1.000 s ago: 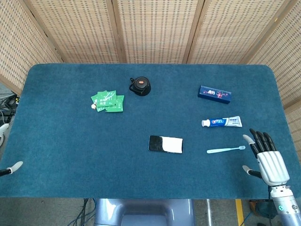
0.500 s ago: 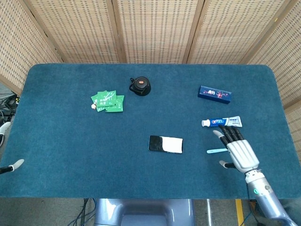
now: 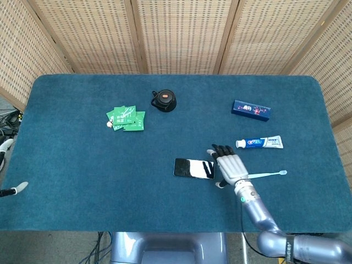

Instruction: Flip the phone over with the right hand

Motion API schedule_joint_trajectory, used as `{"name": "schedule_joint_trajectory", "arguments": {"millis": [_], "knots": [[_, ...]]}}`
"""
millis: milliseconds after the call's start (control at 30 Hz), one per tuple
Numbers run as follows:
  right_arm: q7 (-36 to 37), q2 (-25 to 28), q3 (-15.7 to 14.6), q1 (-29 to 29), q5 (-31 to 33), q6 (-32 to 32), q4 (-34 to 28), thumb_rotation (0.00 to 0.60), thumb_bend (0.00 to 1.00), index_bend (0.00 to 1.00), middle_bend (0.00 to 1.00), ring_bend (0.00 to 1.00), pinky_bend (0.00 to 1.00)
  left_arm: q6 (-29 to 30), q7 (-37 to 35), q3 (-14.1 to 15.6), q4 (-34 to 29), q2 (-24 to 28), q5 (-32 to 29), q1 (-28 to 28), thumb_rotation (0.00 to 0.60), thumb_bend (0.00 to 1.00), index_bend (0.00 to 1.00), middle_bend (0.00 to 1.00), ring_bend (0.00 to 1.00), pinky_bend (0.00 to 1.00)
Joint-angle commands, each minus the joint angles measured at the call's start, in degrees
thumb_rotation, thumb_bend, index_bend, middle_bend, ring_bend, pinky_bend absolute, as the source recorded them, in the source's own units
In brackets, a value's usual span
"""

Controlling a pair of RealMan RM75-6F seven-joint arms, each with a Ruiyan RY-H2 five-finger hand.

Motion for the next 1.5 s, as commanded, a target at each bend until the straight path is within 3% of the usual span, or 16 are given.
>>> {"name": "schedule_joint_trajectory", "arguments": {"millis": [33,433,633,1100,1500], "knots": [[-2.73,-5.87,2.09,4.06,6.59,-0.39,3.32,0.600,0.00,0.00,0.00,0.00,0.00,-0.30,-0.07,-0.15,0.12,0.01,-0.41,-0.18,0.600,0.00,0.00,0.00,0.00,0.00],[-4.12,-13.36,3.36,8.64,11.14,0.83,11.18,0.600,0.00,0.05,0.00,0.00,0.00,-0.41,-0.47,-0.41,0.25,0.19,-1.18,-0.28,0.600,0.00,0.00,0.00,0.00,0.00],[-3.69,-15.28,3.81,9.50,12.34,0.59,13.17,0.600,0.13,0.15,0.00,0.00,0.00,-0.73,-0.24,-0.42,0.33,0.13,-1.41,-0.46,0.600,0.00,0.00,0.00,0.00,0.00],[-4.19,-17.53,4.13,11.25,14.20,0.19,15.96,0.600,0.23,0.27,0.00,0.00,0.00,-0.81,-0.27,-0.52,0.34,0.11,-1.73,-0.56,0.600,0.00,0.00,0.00,0.00,0.00],[-2.99,-18.64,3.88,11.47,13.03,0.33,16.82,0.600,0.40,0.50,0.00,0.00,0.00,-0.50,-0.70,-0.42,0.26,0.24,-1.29,-0.42,0.600,0.00,0.00,0.00,0.00,0.00]]}}
